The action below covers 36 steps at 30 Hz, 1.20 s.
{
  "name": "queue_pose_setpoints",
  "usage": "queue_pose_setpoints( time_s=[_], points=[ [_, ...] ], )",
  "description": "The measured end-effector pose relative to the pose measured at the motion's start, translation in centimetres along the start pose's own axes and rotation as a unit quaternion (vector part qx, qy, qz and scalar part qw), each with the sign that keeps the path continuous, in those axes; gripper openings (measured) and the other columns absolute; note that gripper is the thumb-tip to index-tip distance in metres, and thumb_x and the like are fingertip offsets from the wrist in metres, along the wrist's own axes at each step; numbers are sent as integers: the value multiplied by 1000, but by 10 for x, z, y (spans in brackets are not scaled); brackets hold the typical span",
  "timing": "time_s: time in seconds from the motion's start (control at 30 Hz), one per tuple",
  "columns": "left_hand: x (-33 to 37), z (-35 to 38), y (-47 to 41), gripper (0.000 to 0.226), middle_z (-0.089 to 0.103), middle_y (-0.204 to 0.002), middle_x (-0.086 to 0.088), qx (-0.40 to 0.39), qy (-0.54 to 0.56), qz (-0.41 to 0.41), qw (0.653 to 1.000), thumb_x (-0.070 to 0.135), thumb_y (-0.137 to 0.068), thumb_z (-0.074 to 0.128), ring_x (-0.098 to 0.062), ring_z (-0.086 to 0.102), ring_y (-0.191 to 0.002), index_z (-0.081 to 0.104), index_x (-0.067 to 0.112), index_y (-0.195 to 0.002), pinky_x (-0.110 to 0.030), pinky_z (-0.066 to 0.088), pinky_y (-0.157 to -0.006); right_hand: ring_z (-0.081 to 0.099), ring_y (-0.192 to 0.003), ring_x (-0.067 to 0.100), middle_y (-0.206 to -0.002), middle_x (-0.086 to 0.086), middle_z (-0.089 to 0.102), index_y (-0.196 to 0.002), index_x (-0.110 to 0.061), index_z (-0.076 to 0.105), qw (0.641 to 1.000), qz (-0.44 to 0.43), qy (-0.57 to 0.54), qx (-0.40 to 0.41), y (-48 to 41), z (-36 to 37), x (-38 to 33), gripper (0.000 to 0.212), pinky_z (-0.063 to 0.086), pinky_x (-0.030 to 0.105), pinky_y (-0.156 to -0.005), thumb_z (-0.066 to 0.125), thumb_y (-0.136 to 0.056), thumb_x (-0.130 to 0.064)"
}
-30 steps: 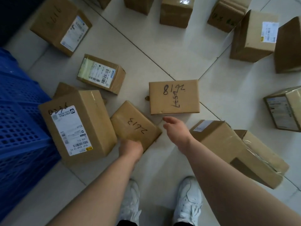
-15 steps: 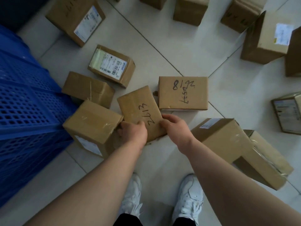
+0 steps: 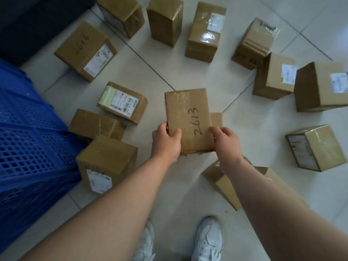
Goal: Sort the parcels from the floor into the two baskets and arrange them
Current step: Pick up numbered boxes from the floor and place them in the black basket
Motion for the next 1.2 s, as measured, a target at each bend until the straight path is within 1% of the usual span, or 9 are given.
queue_pose_setpoints(
  time_s=[0.1, 0.23, 0.3, 0.4, 0.5, 0.6, 0.77, 1.03, 1.2],
  points=[
    [-7, 11, -15, 51, 54, -133, -4, -59, 38, -22, 997, 38, -93, 56, -20, 55, -113, 44, 18, -139, -29, 44, -91, 58, -99, 17, -108, 1, 65, -121, -12, 61, 999, 14, 29, -26, -22, -7, 7, 41, 43, 30, -84, 67, -87, -34],
    [-17, 17, -37, 80, 41, -147, -3, -102, 109, -83, 985, 43, -86, 64, -17, 43, -122, 25, 15, -150, -27, 30, -92, 48, -110, 16, -133, 0, 49, -151, -12, 28, 995, 51, 22, -85, -50, -14, 23, 84, 34, 29, -89, 70, -84, -40],
    [-23, 20, -44, 72, 47, -139, 1, -128, 138, -92, 978, 42, -86, 63, -13, 46, -115, 36, 14, -146, -27, 30, -92, 55, -106, 16, -132, 0, 55, -150, -12, 30, 991, 50, 14, -125, -61, -17, 31, 84, 37, 28, -87, 69, -83, -46],
    [-26, 25, -48, 41, 67, -111, 3, -172, 170, -86, 967, 48, -77, 63, -15, 59, -101, 65, 21, -108, -32, 41, -97, 60, -100, 16, -122, 2, 64, -138, -16, 47, 988, 37, 19, -147, -69, -14, 39, 96, 43, 32, -89, 71, -61, -68],
    [-22, 30, -49, 34, 74, -105, -6, -173, 229, -75, 955, 43, -86, 56, -25, 66, -104, 68, 19, -106, -40, 49, -97, 60, -114, 21, -123, 1, 66, -133, -19, 54, 989, 52, 11, -139, -74, -12, 46, 117, 41, 33, -95, 73, -38, -85],
    [-12, 27, -42, 32, 74, -105, -7, -170, 247, -62, 952, 36, -93, 49, -23, 69, -99, 67, 17, -112, -36, 53, -90, 63, -112, 16, -119, -3, 70, -129, -21, 59, 989, 64, -15, -133, -65, -12, 40, 116, 39, 24, -79, 73, -34, -86],
    [31, -7, -17, 29, 75, -97, -7, -187, 255, -44, 948, 34, -94, 49, -18, 72, -83, 69, 16, -104, -32, 55, -80, 63, -110, 13, -118, -5, 70, -129, -20, 59, 989, 48, -48, -128, -24, -14, -3, 115, 40, 21, -77, 74, -36, -85],
    [165, -106, 59, 37, 75, -99, -12, -146, 274, 22, 950, 44, -82, 61, -33, 68, -100, 72, 16, -103, -51, 48, -98, 63, -105, 10, -119, -1, 68, -130, -15, 54, 984, -52, -99, -140, 75, -28, -155, 92, 38, 16, -71, 77, -57, -66],
    [254, -182, 147, 34, 76, -96, -8, -107, 293, 92, 946, 43, -89, 55, -30, 68, -95, 70, 19, -107, -47, 50, -93, 63, -99, 7, -116, -3, 68, -130, -14, 54, 973, -124, -95, -171, 169, -53, -270, 81, 39, 15, -65, 73, -65, -60]
  ],
)
Point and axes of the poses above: each hand's wrist, its own y-axis away from the middle knuckle, its own z-axis out of the palm, x = y × z, the point moved 1 cm from there along -y, towards the middle knuckle
